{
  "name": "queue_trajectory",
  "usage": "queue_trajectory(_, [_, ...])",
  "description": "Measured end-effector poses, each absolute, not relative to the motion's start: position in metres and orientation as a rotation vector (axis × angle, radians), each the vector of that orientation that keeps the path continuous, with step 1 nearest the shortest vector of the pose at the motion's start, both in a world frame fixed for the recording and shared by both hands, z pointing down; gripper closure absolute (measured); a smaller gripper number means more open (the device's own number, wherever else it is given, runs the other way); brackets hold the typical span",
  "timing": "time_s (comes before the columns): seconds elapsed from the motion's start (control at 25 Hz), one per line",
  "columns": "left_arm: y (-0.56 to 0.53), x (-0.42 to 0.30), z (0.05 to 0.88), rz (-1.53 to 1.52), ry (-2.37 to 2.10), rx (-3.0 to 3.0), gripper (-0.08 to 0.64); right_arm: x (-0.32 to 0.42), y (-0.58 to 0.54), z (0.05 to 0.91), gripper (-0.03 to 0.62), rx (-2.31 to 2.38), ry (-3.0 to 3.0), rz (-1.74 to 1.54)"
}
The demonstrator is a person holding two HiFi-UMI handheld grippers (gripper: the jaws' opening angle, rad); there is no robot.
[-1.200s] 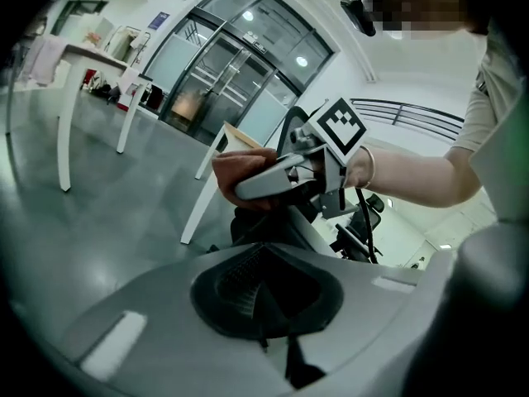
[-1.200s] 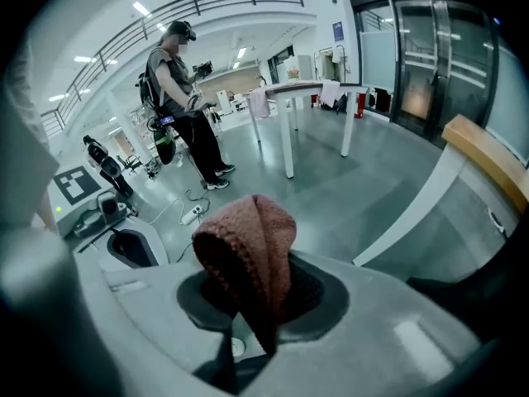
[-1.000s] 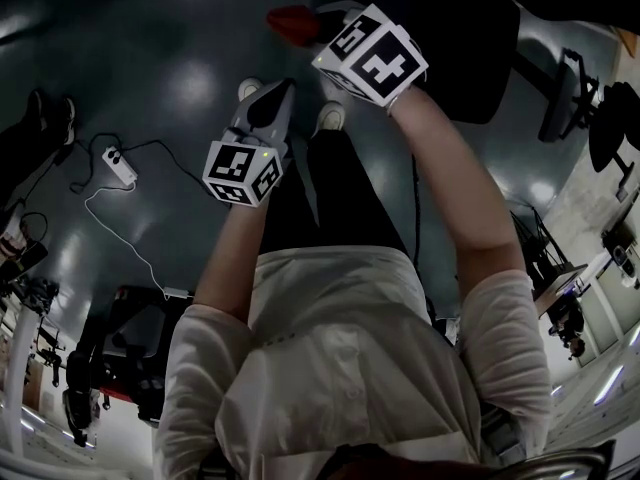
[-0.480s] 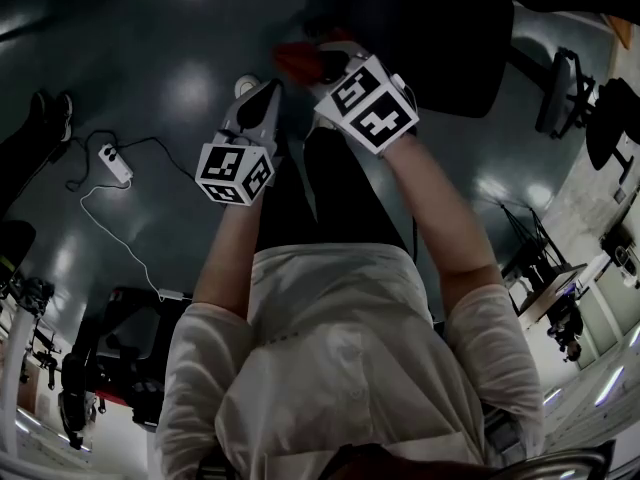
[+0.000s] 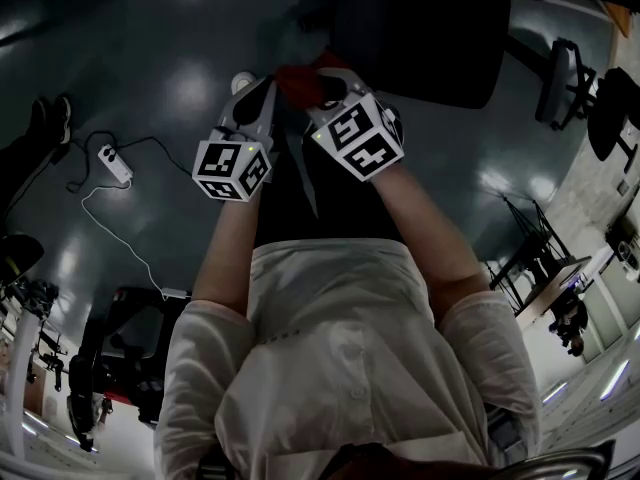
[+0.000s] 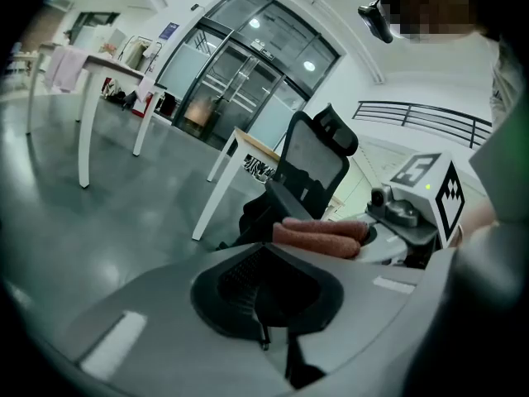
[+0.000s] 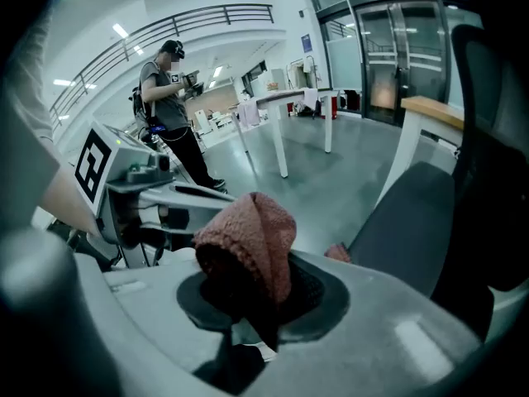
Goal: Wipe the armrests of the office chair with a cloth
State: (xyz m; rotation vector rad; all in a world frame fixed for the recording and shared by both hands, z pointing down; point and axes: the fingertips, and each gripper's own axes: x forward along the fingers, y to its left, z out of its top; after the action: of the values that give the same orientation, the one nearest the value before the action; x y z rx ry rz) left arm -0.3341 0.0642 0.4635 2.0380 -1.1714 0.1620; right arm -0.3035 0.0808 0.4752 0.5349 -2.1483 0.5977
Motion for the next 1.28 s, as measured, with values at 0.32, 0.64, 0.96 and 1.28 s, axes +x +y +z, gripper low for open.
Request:
queue_trajectory(0.32, [0.066, -0.335, 0.467, 0.189, -1.16, 2.046, 0.551, -0.226, 0.078, 0.489, 0.523, 0.835, -2.084, 0.697])
queue_trajectory(0.64, [0.065, -0.317, 0.461, 0.201, -1.122, 2.08, 0.551, -0.169, 0.074, 0.494, 0.522, 1.053, -2.007, 0.874])
queue_trajectory(0.96, [0.057, -0.287, 0.443, 0.224, -1.02, 2.16, 0.551, -0.137, 0.075, 0.481, 0.522, 1.203, -1.948, 0.863])
queue_trajectory(1.28, [0.056, -0.223, 0.403, 0.349, -0.597, 2.406, 0.551, -0.121, 0.081, 0.446, 0.522, 1.474, -1.875, 0.889])
